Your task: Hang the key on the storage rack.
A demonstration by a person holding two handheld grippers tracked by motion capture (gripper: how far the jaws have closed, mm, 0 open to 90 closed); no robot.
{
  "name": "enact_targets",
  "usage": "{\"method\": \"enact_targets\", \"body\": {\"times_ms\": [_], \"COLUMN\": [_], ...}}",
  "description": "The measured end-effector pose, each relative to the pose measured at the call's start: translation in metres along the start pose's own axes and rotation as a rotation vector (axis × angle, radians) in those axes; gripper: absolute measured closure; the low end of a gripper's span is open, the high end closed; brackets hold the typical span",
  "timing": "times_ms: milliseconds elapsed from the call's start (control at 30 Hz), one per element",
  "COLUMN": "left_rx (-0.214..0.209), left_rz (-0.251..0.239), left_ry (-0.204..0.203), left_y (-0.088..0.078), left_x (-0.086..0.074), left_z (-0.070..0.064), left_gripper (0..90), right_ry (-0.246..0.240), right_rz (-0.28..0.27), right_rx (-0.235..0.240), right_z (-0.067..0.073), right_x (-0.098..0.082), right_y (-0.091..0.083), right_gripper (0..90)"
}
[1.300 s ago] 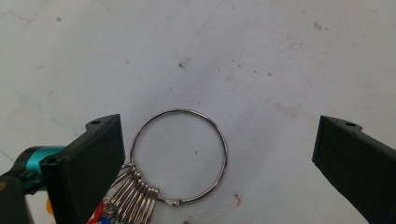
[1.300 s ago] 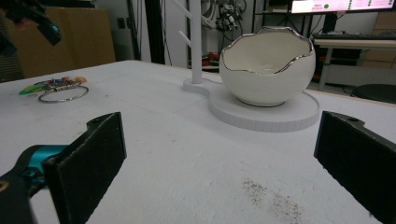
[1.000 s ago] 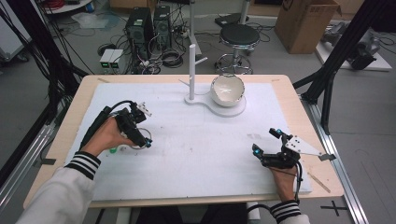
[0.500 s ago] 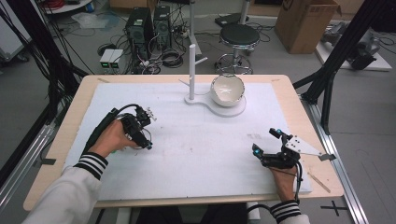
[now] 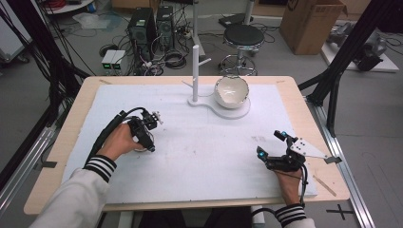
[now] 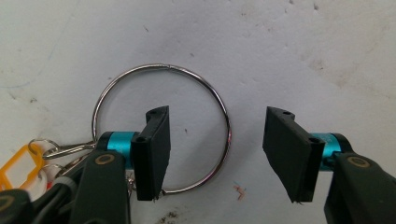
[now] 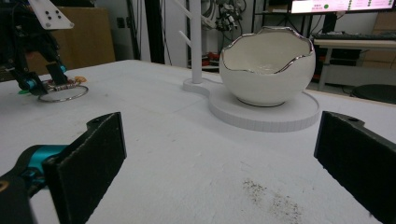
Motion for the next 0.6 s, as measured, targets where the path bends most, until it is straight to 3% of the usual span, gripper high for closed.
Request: {"method": "enact_targets", "body": {"times_ms": [67,233,600], "left_rx": [-0.007,-0.031,-0.027], "left_rz": [0.013,0.035,0.07], "left_ry": [0.007,-0.023,-0.036], "left_y": [0.001,0.004,0.0082], "left_x": [0.0002,0.0005,0.0031], "left_z": [0.001,0.0004,-0.0019], "left_gripper": [46.7,51.3,62.5], "right_ry": [0.0,-0.001,0.0], "right_rz": [0.001,0.001,0.0], "right_rx": [0.001,0.001,0.0], "right_z": [0.0004,0.0003,0.0004], "right_x": [0.0,0.0,0.0], "right_y": [0.0001,0.0001,0.0002], "right_gripper": [1.7,1.7,1.7]}}
Point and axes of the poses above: each handheld gripper's, and its own axes: y roughly forward along the jaws, x roughly out of its top, z roughly to its left, the point moved 1 cm from there along y, roughly forward along the jaws, and after that the axes turned 14 degrees about x, right-handed, at the moved point
